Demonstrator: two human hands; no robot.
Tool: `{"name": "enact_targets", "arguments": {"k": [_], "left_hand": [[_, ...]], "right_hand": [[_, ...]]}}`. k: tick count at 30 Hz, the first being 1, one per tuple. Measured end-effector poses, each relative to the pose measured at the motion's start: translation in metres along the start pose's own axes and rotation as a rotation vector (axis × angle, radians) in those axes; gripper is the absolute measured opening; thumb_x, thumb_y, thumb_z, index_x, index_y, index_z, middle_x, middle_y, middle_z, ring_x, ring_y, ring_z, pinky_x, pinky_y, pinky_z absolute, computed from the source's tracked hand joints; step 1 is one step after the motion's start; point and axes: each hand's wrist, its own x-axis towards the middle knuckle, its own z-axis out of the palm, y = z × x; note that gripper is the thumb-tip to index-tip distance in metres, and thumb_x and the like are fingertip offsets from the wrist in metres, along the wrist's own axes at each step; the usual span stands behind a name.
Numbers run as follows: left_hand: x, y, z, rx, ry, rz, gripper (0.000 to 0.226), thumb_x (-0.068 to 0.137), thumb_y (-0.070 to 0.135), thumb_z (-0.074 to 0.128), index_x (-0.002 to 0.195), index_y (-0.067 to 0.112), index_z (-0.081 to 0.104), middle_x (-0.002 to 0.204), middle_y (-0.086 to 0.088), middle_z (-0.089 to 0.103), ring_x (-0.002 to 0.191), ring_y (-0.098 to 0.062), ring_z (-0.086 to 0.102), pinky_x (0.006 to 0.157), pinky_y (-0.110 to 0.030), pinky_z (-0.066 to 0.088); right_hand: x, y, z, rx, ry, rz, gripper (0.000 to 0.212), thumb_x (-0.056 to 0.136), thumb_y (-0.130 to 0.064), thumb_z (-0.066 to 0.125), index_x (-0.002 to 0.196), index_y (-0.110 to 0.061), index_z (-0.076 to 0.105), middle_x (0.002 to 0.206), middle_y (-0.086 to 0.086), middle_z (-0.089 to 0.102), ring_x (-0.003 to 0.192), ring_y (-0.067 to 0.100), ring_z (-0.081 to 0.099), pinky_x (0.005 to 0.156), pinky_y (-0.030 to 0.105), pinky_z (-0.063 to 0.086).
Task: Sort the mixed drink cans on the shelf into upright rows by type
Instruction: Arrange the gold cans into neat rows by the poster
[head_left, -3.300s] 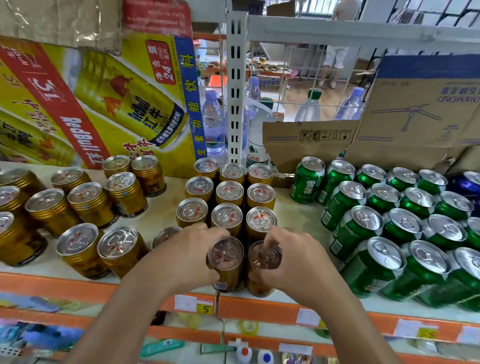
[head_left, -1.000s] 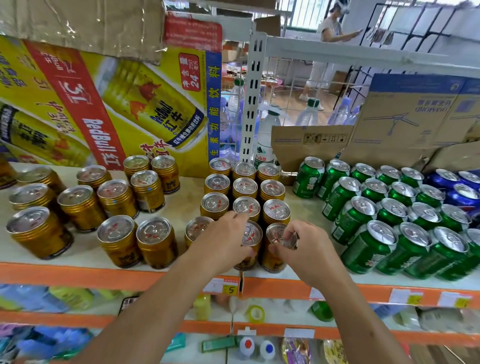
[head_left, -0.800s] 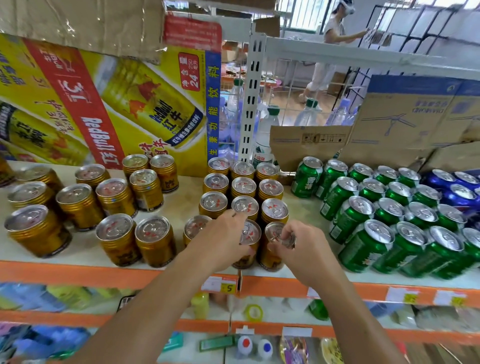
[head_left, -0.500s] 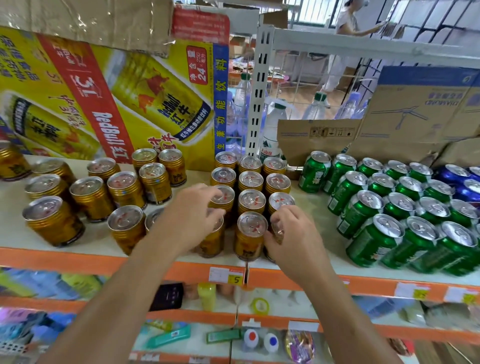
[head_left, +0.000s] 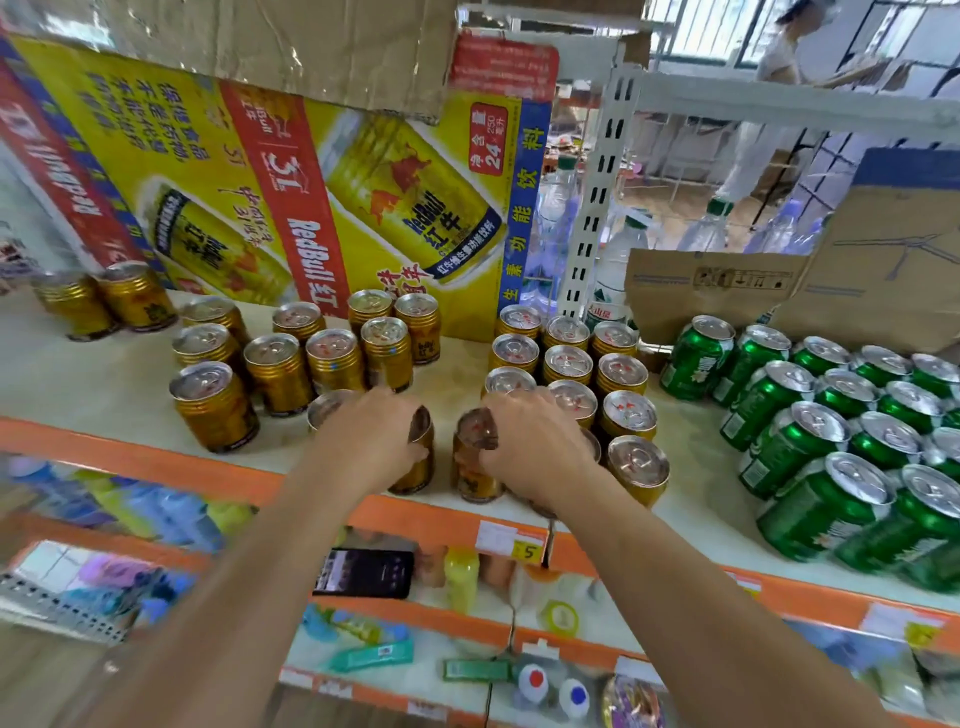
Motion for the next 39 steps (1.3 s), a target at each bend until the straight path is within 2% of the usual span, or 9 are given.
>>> {"name": "enact_targets", "arguments": {"k": [5, 14, 17, 20, 23, 28, 32, 36, 39], "left_hand": [[0.002, -0.007, 0.009, -0.079, 0.066, 0.005, 0.059, 0.081, 0.047, 0.069, 0.134, 0.030, 0.049, 0.122, -0.002, 0.062, 0.112, -0.028, 0.056, 0.091, -0.046, 0.048], [0.001, -0.001, 0.003, -0.157, 0.081, -0.026, 0.055, 0.080, 0.048, 0.070, 0.128, 0.027, 0.055, 0.121, 0.000, 0.062, 0.116, -0.027, 0.051, 0.098, -0.049, 0.040], [0.004, 0.001, 0.001, -0.187, 0.059, -0.028, 0.056, 0.078, 0.049, 0.072, 0.127, 0.026, 0.056, 0.120, 0.001, 0.063, 0.114, -0.025, 0.053, 0.096, -0.049, 0.042], [0.010, 0.002, -0.005, -0.211, 0.019, -0.025, 0.066, 0.076, 0.050, 0.073, 0.134, 0.026, 0.052, 0.130, 0.001, 0.059, 0.122, -0.024, 0.049, 0.100, -0.049, 0.040], [0.014, -0.001, -0.014, -0.207, -0.032, -0.013, 0.076, 0.075, 0.051, 0.075, 0.140, 0.027, 0.045, 0.138, 0.001, 0.053, 0.129, -0.023, 0.044, 0.104, -0.047, 0.037], [0.029, -0.009, -0.018, -0.274, -0.025, 0.031, 0.073, 0.071, 0.047, 0.079, 0.135, 0.028, 0.050, 0.130, 0.000, 0.058, 0.122, -0.023, 0.048, 0.097, -0.043, 0.041], [0.046, -0.012, -0.016, -0.350, 0.002, 0.048, 0.073, 0.069, 0.040, 0.082, 0.134, 0.030, 0.049, 0.126, 0.005, 0.061, 0.117, -0.021, 0.054, 0.095, -0.042, 0.045], [0.053, -0.028, -0.014, -0.381, -0.036, 0.064, 0.077, 0.068, 0.047, 0.078, 0.136, 0.033, 0.046, 0.130, 0.007, 0.058, 0.120, -0.017, 0.053, 0.097, -0.040, 0.045], [0.051, -0.052, -0.018, -0.187, -0.139, 0.007, 0.090, 0.066, 0.060, 0.076, 0.142, 0.030, 0.039, 0.141, 0.006, 0.044, 0.132, -0.020, 0.039, 0.104, -0.046, 0.039]], "right_hand": [[-0.001, 0.005, -0.007, 0.073, 0.009, 0.033, 0.044, 0.077, -0.040, 0.067, 0.112, -0.015, 0.056, 0.107, 0.006, 0.060, 0.105, 0.027, 0.048, 0.072, 0.035, 0.040], [-0.004, 0.014, -0.013, 0.101, -0.046, 0.085, 0.049, 0.076, -0.043, 0.069, 0.114, -0.016, 0.053, 0.099, 0.005, 0.055, 0.103, 0.028, 0.048, 0.085, 0.044, 0.046], [-0.002, 0.017, -0.011, 0.089, -0.057, 0.069, 0.052, 0.075, -0.050, 0.069, 0.113, -0.019, 0.052, 0.095, -0.001, 0.051, 0.101, 0.026, 0.048, 0.083, 0.042, 0.046], [0.002, 0.022, -0.013, 0.126, -0.021, 0.049, 0.053, 0.079, -0.056, 0.064, 0.116, -0.020, 0.055, 0.104, -0.004, 0.054, 0.105, 0.024, 0.050, 0.084, 0.038, 0.043], [0.012, 0.022, -0.020, 0.172, 0.013, 0.018, 0.047, 0.085, -0.047, 0.062, 0.122, -0.018, 0.055, 0.119, -0.001, 0.057, 0.111, 0.021, 0.048, 0.087, 0.037, 0.045], [0.045, 0.008, -0.024, 0.184, -0.053, -0.132, 0.037, 0.090, -0.032, 0.060, 0.124, -0.017, 0.057, 0.122, 0.001, 0.059, 0.113, 0.021, 0.050, 0.085, 0.032, 0.042], [0.069, 0.009, -0.021, 0.184, -0.054, -0.150, 0.033, 0.089, -0.019, 0.057, 0.121, -0.016, 0.060, 0.119, 0.002, 0.061, 0.115, 0.023, 0.051, 0.085, 0.033, 0.043], [0.087, 0.009, -0.021, 0.142, -0.097, -0.183, 0.036, 0.088, -0.022, 0.059, 0.124, -0.019, 0.059, 0.123, 0.001, 0.061, 0.118, 0.021, 0.050, 0.083, 0.031, 0.038], [0.097, 0.002, -0.020, 0.115, -0.189, -0.215, 0.046, 0.084, -0.030, 0.066, 0.128, -0.023, 0.056, 0.125, 0.000, 0.060, 0.116, 0.021, 0.052, 0.091, 0.034, 0.045]]}}
